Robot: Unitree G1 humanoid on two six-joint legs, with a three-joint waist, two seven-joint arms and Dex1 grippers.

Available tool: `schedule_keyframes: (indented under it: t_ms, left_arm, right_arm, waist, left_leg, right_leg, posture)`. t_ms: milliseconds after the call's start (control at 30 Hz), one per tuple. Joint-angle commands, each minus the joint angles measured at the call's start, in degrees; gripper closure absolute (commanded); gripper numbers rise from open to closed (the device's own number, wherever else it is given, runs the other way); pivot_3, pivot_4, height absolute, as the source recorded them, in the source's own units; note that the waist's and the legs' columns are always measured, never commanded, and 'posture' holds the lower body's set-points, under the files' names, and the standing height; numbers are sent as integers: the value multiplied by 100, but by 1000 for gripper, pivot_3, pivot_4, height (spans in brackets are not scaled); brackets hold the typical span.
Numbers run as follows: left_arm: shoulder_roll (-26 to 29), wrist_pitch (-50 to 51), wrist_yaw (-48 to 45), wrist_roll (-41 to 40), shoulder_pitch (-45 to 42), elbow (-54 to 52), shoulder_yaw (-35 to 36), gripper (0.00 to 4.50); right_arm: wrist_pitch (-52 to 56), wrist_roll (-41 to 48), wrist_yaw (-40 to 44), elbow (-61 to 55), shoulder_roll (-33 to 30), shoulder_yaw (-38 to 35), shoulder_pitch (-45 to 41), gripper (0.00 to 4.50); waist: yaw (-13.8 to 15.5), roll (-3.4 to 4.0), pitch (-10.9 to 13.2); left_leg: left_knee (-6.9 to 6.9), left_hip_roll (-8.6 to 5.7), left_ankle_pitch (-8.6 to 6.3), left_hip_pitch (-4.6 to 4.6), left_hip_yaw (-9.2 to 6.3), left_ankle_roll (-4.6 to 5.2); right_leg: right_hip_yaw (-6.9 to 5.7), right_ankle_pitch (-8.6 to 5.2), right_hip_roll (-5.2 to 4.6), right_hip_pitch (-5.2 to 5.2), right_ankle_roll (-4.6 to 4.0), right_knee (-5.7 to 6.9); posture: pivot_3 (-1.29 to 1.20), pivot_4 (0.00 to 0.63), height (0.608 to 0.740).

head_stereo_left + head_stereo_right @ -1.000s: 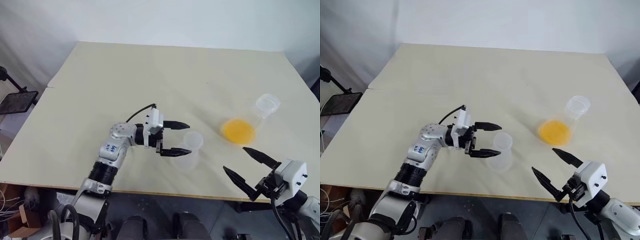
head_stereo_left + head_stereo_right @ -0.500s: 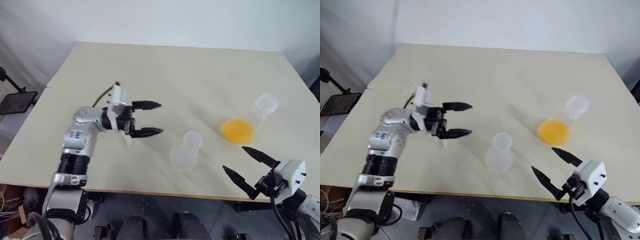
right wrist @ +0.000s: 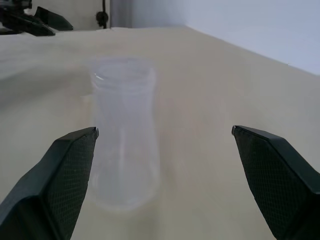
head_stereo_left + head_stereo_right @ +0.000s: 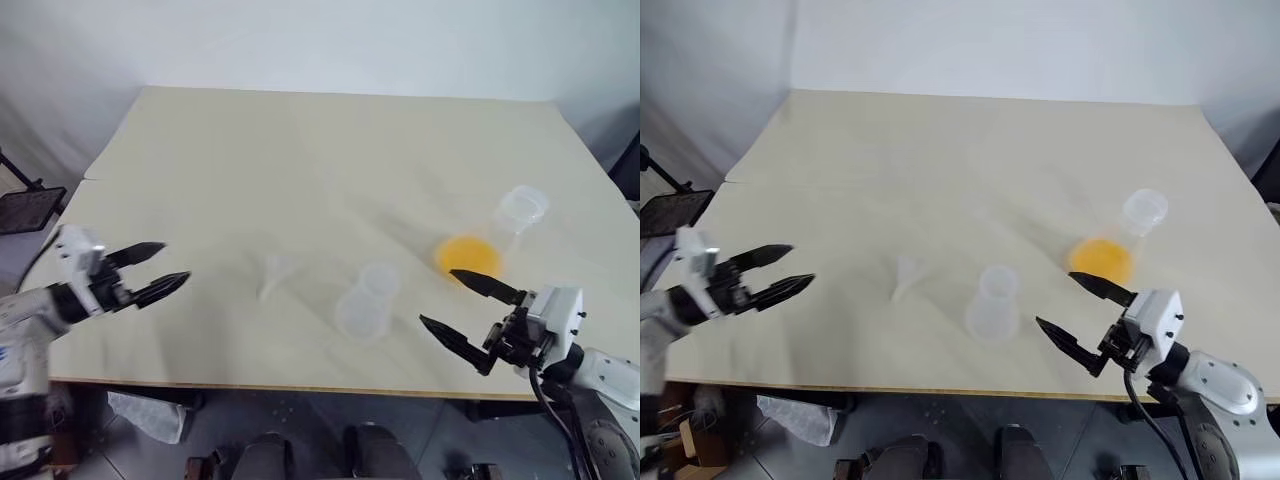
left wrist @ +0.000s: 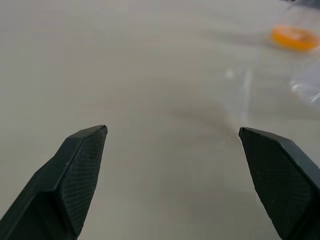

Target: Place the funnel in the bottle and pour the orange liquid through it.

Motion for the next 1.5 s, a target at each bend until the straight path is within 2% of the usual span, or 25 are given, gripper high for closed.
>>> schedule_keyframes:
  t_ms: [33,233,300,400,500,567,600,767,900,1200,1333,1400,1500]
  left_arm:
    - [288,-232,110,189,594,112,569,6]
    - [457,-208,258,273,869,-126,541,6]
    - [478,238,275,97,816,-615,323,6]
    - [627,1516,348,-489,602,-1619,-95,6]
    - [988,2376,400,-647,-52,-2450,-973,6]
    - [943,2860,636,-460,-1049,-2623,-1897,6]
    - [899,2898,664,-234,-1479,-2629,-2371,6]
    - [908,2452,334,838,-2527,-2172,-3966,6]
    - [901,2404,-105,1392,-3192,-1857,-4842,6]
    - [298,1964,-298,2385,-3727,-1288,-5691,6]
    - [-116,2554,19,2553,-3870,-1153,-5687,6]
    - [-145,2709,147,2767,-3910,-1160,-5740,6]
    - [-268,2896,88,2643,-3891,-1196,-5644,6]
  right_arm:
    - [58,144,18,-251,-159,-33,-266,0]
    - [288,281,147,-456,-376,91,-493,0]
    - [301,269,202,-401,-400,60,-419,0]
    - [238,192,321,-313,-447,-30,-254,0]
    - [286,242,379,-335,-496,-178,-6,0]
    - [250,175,382,-300,-497,-215,105,0]
    - [243,157,349,-299,-483,-230,120,0]
    - [245,117,195,-387,-415,-210,146,0]
    - [247,103,31,-543,-355,-273,315,0]
    - [194,-27,-267,-814,-142,-277,621,0]
    - [185,-63,-356,-896,-92,-244,692,0]
    - [192,-70,-376,-917,-76,-244,701,0]
    - [167,-107,-413,-926,-20,-214,749,0]
  waist:
    - [-39,1,0]
    - [42,-7,-4]
    - [40,-9,-5]
    - [28,-10,-6]
    - [13,-9,-5]
    - [43,-5,-3]
    - [31,-5,-3]
    - [-108,4,-1]
    - [-123,4,-1]
    - [5,3,-1]
    - [44,4,-1]
    - [47,3,-1]
    - [40,4,-1]
  left_leg:
    - [-4,0,-2,1,3,-1]
    - [-4,-1,-4,6,-2,3]
    - [-4,-1,-6,6,-3,4]
    - [-4,-2,-10,3,-3,9]
    - [-4,-2,-13,2,-4,9]
    - [-4,-4,-13,4,-3,9]
    - [-1,-6,-13,4,-3,9]
    - [-5,1,-7,7,14,-4]
    - [-1,9,-5,-5,14,-9]
    - [16,6,-5,-22,10,-8]
    - [22,6,-4,-25,11,-6]
    - [23,5,-4,-25,9,-5]
    - [24,4,-4,-24,9,-5]
  right_leg:
    - [0,0,0,-1,0,-3]
    - [-4,-1,-5,5,-2,-15]
    - [-5,-1,-6,6,-2,-14]
    - [-4,0,-8,9,-1,-8]
    - [-4,0,-7,8,-1,-6]
    - [-3,0,-7,9,-1,-5]
    - [-3,0,-6,12,-1,-6]
    - [14,1,17,0,2,2]
    - [14,1,28,-12,1,2]
    - [15,1,21,-17,2,0]
    - [15,1,20,-16,2,1]
    - [14,1,19,-16,2,2]
    - [14,1,17,-16,2,4]
  posture:
    - [0,150,740]
    - [0,150,740]
    - [0,150,740]
    - [0,150,740]
    - [0,150,740]
    - [0,150,740]
    - [0,150,740]
    - [0,150,740]
    - [0,150,740]
    - [0,150,740]
    - [0,150,740]
    - [0,150,740]
    - [0,150,740]
